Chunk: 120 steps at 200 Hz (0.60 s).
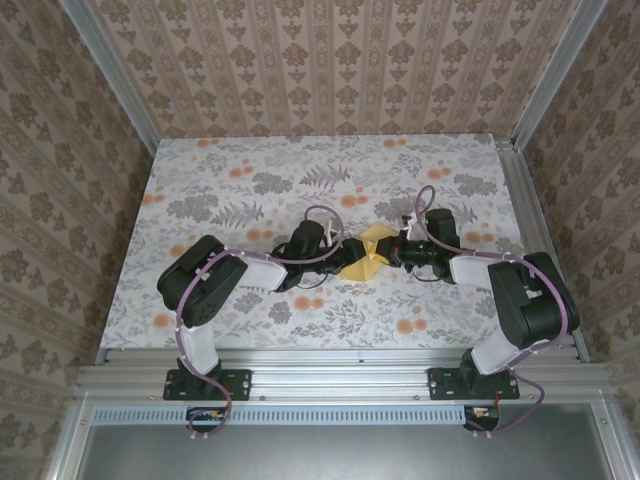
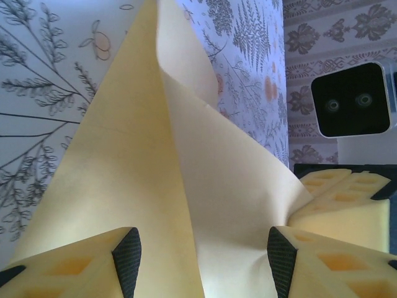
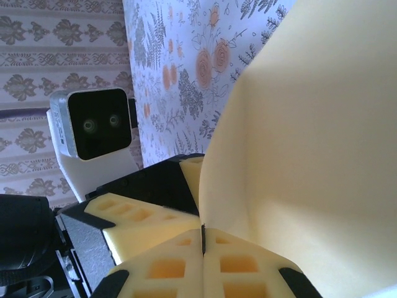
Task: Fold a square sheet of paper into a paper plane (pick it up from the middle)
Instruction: Turn over the paper at the center of the table.
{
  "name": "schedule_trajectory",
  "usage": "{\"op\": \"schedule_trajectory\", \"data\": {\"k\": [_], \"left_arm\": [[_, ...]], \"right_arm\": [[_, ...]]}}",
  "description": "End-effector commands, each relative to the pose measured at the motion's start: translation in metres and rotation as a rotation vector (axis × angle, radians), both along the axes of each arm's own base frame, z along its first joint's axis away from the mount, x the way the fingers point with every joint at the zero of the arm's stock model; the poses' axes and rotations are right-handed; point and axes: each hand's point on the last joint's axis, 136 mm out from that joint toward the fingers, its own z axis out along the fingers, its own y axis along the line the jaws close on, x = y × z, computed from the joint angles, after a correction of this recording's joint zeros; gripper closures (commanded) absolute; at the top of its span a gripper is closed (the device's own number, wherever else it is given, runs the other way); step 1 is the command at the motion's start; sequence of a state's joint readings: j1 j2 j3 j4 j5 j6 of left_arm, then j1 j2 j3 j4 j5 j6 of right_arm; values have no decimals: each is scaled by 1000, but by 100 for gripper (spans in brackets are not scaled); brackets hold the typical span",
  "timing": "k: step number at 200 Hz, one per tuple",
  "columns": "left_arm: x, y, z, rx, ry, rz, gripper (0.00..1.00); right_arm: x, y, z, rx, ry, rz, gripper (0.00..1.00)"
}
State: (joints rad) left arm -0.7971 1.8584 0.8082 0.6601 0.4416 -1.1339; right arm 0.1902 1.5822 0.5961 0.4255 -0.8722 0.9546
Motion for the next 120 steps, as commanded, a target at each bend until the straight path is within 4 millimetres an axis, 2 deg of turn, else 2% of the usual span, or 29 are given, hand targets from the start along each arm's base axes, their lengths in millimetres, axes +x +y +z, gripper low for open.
{"op": "schedule_trajectory", "data": {"k": [1,93,120], "left_arm": [[0,-17,19,-71,-10,-31,40],[8,-27,42,-178,-25,-26,41],[7,-31,42,-186,-14,-41,41]], "right_arm": [[-1,1,12,39,-29,8,100],[-2,-10,4,45,-9,-15,100],[-3,-13,-1,44,6,-20,100]]}}
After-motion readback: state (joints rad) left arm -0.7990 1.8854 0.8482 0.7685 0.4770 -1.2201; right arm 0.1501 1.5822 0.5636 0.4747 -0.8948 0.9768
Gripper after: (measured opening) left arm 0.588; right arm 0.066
